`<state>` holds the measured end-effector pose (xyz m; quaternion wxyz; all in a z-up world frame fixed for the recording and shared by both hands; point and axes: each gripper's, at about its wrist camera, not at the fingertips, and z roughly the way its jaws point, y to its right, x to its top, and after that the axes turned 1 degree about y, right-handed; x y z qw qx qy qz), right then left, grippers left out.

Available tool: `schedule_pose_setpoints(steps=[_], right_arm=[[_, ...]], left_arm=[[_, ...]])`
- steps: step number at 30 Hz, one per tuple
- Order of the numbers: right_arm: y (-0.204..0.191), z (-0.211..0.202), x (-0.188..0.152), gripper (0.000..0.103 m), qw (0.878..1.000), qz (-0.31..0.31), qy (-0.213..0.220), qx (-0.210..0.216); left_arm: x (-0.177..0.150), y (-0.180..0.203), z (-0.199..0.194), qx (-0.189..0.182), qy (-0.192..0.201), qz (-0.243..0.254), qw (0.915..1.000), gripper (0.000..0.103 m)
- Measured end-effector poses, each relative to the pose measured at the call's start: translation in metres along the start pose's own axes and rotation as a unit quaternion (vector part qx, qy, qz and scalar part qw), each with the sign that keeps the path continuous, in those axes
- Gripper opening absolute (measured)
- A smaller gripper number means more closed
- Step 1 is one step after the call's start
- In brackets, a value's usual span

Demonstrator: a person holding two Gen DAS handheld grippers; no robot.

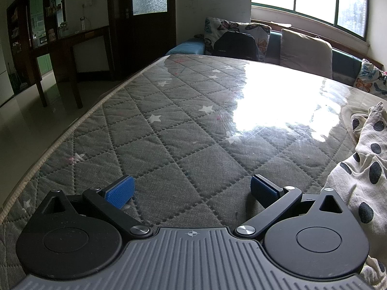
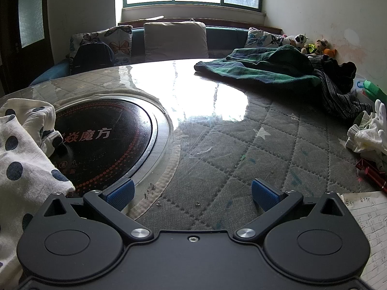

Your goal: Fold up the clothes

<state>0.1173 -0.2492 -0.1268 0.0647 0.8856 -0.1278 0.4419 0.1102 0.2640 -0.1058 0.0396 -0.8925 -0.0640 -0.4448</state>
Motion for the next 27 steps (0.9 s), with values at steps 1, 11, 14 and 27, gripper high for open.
schedule_pose_setpoints(steps=[1,11,14,27], right_arm=[[0.000,0.000,0.000,0.103,1.000,0.000,0.000,0.000],[-0.001,-0.002,-0.001,0.103,1.000,-0.001,0.000,0.000],[0.001,-0.002,-0.001,0.103,1.000,-0.001,0.000,0.000],[0.000,0.004,0.002,0.103,1.000,-0.001,0.000,-0.002]], left_arm=[[0.000,-0.004,0.002,0.000,0.000,0.000,1.0000,0.103],[0.000,-0.009,0.001,0.000,0.000,0.000,1.0000,0.103],[0.000,-0.004,-0.001,0.000,0.000,0.000,1.0000,0.103],[0.000,-0.015,0.002,0.000,0.000,0.000,1.0000,0.103]])
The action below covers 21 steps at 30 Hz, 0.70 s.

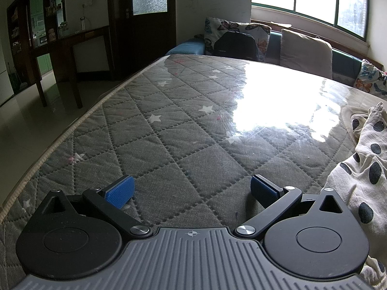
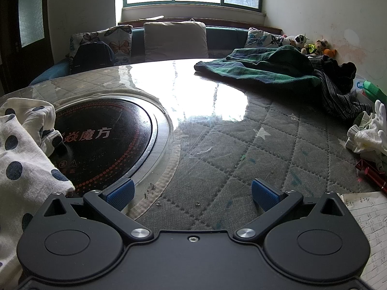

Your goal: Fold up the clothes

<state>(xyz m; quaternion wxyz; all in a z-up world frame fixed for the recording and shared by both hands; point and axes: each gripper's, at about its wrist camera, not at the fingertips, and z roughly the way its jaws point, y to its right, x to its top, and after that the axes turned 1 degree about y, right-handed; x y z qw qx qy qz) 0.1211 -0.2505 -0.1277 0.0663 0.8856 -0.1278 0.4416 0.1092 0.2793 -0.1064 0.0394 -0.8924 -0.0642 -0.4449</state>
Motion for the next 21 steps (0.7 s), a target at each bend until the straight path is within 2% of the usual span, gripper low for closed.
schedule_pose_setpoints(steps=[21], right_arm=[[0.001,0.001,0.000,0.103,1.000,0.000,0.000,0.000]], left_arm=[[0.002,-0.022,0.013,0.000,0.000,0.000,1.0000,0.103]])
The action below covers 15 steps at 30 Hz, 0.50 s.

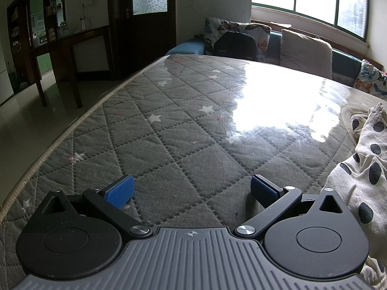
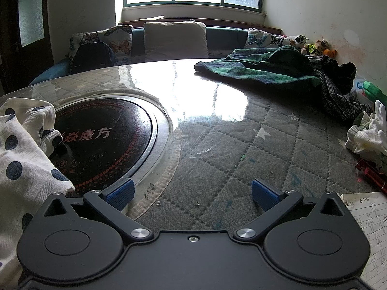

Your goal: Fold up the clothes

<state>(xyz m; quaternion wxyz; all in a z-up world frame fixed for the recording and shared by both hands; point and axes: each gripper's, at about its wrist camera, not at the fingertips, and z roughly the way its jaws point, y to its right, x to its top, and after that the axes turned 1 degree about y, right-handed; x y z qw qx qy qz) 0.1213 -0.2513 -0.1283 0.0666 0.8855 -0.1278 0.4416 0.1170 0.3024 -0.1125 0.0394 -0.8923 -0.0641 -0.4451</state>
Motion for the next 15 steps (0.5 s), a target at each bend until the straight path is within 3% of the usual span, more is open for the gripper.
schedule_pose_setpoints(steps=[15], right_arm=[[0.0007,0.0003,0.0000,0.103,1.000,0.000,0.000,0.000]], left_arm=[[0.0006,0.0027,-0.0001,0.000,0.000,0.000,1.0000,0.103]])
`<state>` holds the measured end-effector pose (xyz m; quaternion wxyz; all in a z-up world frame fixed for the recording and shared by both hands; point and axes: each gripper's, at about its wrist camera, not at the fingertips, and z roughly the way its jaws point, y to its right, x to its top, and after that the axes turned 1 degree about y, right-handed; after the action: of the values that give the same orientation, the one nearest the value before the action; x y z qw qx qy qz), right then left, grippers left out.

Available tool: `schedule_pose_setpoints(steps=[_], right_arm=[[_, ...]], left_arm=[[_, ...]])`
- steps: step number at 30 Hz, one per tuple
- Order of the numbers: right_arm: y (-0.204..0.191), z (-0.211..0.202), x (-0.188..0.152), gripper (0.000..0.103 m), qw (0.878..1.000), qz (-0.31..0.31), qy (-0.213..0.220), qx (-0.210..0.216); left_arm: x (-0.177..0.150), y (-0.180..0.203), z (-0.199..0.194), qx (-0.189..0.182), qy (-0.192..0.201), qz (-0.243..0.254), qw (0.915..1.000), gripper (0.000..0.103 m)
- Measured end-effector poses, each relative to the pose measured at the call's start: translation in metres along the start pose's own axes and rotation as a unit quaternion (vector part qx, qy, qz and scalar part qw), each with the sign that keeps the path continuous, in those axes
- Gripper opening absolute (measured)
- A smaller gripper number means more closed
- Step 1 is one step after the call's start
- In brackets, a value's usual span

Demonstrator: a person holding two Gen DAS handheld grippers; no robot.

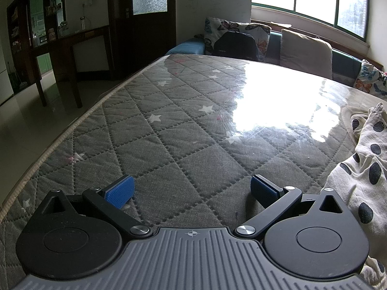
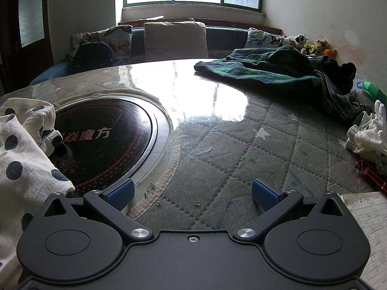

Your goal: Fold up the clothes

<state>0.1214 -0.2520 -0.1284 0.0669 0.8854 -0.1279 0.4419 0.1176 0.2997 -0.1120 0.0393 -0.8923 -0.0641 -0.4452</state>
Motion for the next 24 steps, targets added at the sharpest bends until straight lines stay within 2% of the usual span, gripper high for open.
schedule_pose_setpoints(steps=[24], right_arm=[[-0.0002,0.0002,0.0002,0.103,1.000,0.000,0.000,0.000]], left_arm=[[0.0006,-0.0057,0.0042,0.000,0.000,0.000,1.0000,0.103]])
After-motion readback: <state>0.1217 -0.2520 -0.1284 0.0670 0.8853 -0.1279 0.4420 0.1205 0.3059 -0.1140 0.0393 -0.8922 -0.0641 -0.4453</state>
